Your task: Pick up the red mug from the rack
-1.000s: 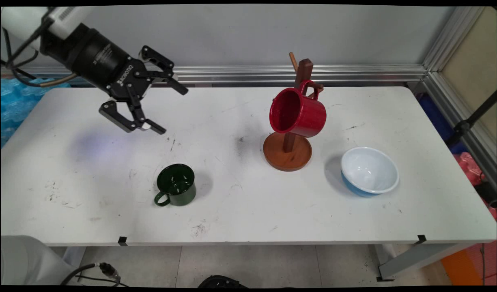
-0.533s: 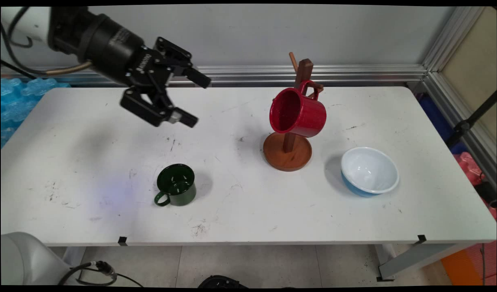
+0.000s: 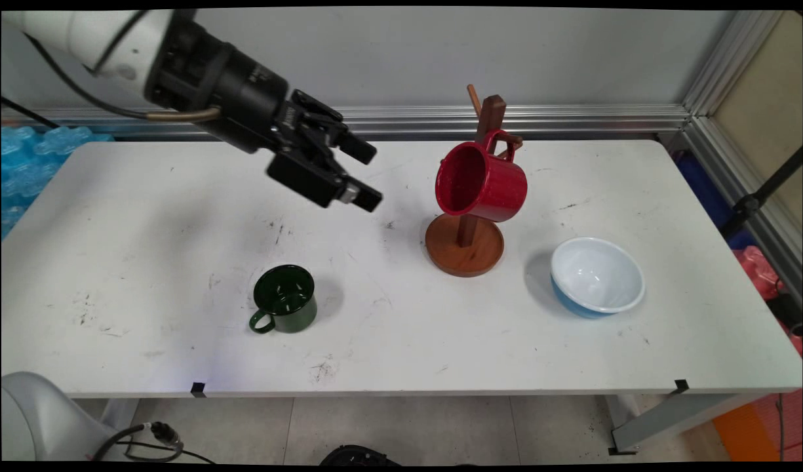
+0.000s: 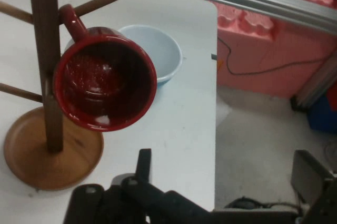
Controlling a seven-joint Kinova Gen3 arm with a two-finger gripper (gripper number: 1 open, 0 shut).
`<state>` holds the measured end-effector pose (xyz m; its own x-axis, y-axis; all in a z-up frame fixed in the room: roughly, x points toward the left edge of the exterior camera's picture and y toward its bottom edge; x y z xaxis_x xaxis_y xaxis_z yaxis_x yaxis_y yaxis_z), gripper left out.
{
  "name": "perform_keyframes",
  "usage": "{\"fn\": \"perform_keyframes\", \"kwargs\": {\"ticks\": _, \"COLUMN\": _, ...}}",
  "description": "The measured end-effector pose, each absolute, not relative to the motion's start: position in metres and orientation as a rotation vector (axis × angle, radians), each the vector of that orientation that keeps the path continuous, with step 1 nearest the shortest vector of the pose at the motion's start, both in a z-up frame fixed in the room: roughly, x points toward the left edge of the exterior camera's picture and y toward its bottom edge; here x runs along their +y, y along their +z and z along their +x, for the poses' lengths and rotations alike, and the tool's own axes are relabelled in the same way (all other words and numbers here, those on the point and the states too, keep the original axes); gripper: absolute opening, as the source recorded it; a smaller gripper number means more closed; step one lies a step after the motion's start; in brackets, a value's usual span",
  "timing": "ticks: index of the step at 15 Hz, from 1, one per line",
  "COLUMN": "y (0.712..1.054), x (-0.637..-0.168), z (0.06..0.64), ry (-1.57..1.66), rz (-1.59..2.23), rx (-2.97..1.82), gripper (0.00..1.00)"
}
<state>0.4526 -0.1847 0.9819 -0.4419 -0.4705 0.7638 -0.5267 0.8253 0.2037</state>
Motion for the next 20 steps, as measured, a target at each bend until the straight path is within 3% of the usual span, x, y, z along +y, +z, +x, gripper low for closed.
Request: {"fn": "perform_keyframes", "kwargs": {"ticks": 20, "y": 0.955, "x": -0.237, "z": 0.342, "ry": 0.043, "rz": 1.082, "rx": -2.015, "gripper": 1.00}}
